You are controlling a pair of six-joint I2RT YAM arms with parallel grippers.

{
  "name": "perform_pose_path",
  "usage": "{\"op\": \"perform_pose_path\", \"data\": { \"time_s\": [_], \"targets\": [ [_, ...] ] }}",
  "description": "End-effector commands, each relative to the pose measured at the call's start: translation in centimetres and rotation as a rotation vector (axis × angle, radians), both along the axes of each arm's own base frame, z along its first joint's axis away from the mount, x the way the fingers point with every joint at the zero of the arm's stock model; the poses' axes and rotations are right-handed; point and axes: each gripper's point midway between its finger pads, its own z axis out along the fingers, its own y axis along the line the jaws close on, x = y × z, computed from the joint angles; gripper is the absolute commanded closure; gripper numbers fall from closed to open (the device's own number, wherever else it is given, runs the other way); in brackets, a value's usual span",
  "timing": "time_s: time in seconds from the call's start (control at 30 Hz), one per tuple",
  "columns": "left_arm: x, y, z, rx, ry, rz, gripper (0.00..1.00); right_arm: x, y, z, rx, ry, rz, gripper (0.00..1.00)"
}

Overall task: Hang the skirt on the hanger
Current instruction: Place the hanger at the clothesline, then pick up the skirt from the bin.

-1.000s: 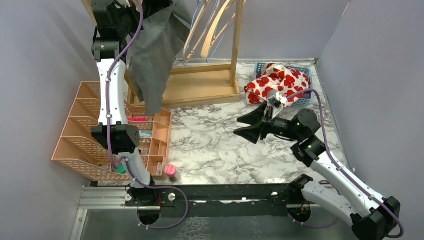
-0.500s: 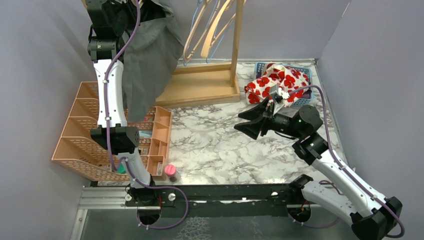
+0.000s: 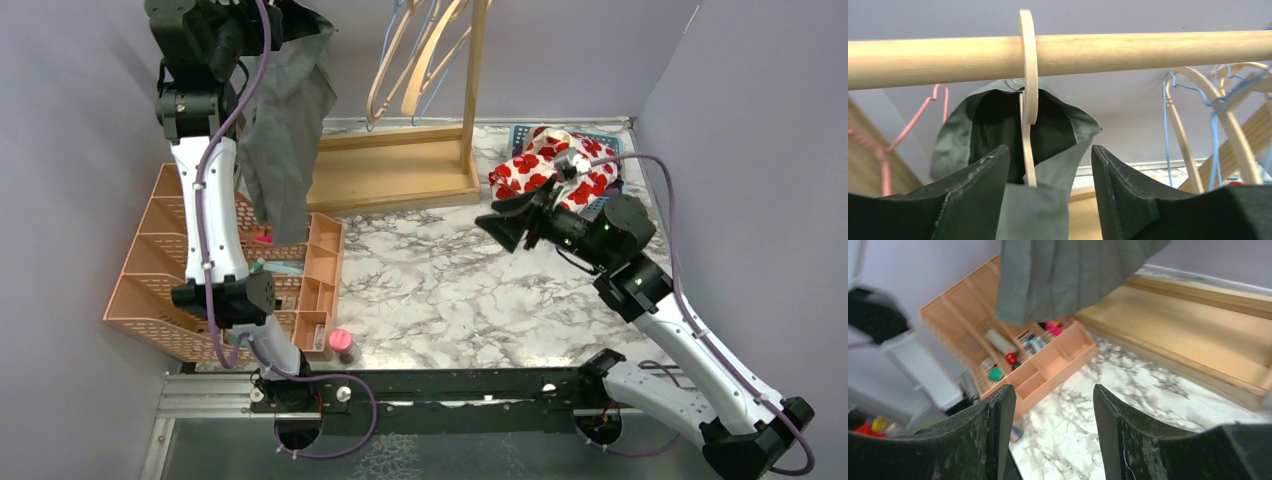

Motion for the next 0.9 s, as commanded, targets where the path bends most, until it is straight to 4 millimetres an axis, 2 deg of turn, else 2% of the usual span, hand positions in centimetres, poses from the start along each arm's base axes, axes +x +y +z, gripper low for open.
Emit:
{"op": "perform_pose_path", "data": {
  "time_s": [0.0, 0.1, 0.17, 0.3, 0.4, 0.5, 0.6, 0.67, 0.73, 0.83, 0.87],
  "targets": [
    [-7.8, -1.1, 6.7, 0.053, -0.168, -0.044, 0.35, 4.9, -3.5, 0.0, -0.044, 0.127, -0.354, 0.37],
    [-10.8, -2.6, 6.4, 0.07, -0.177, -0.115, 0.34, 7.6, -6.1, 0.0, -0.063, 0.165, -0.561, 0.35],
    [-12.5, -4.0, 5.1, 0.075, -0.157, -0.19, 0.34, 9.0, -7.4, 0.3, -0.063, 0.169, -0.671, 0.33],
    [-15.4, -7.3, 1.4, 0.074, -0.067, -0.367, 0.34, 11.2, -8.9, 0.7, -0.077, 0.175, -0.808, 0.31],
    [-17.2, -11.0, -1.8, 0.061, 0.004, -0.493, 0.34, 12.8, -9.2, 0.0, -0.125, 0.199, -0.867, 0.29],
    [-20.0, -15.1, -4.8, 0.085, 0.035, -0.63, 0.34, 14.4, -10.0, -1.7, -0.181, 0.243, -0.91, 0.27],
    [-22.8, -17.7, -6.9, 0.08, -0.01, -0.695, 0.34, 16.1, -11.6, -3.6, -0.207, 0.3, -0.932, 0.26],
    [-24.6, -18.5, -8.0, 0.082, -0.052, -0.727, 0.34, 17.5, -13.5, -5.1, -0.208, 0.36, -0.963, 0.26],
    [-25.5, -18.7, -9.2, 0.077, -0.065, -0.728, 0.34, 18.7, -15.6, -6.6, -0.219, 0.408, -1.009, 0.26],
    [-27.4, -20.1, -11.7, 0.099, -0.075, -0.831, 0.3, 20.5, -18.2, -9.1, -0.26, 0.47, -1.05, 0.25],
    [-28.0, -20.6, -12.7, 0.115, -0.079, -0.868, 0.26, 21.1, -19.0, -10.1, -0.271, 0.501, -1.066, 0.25]
  ]
}}
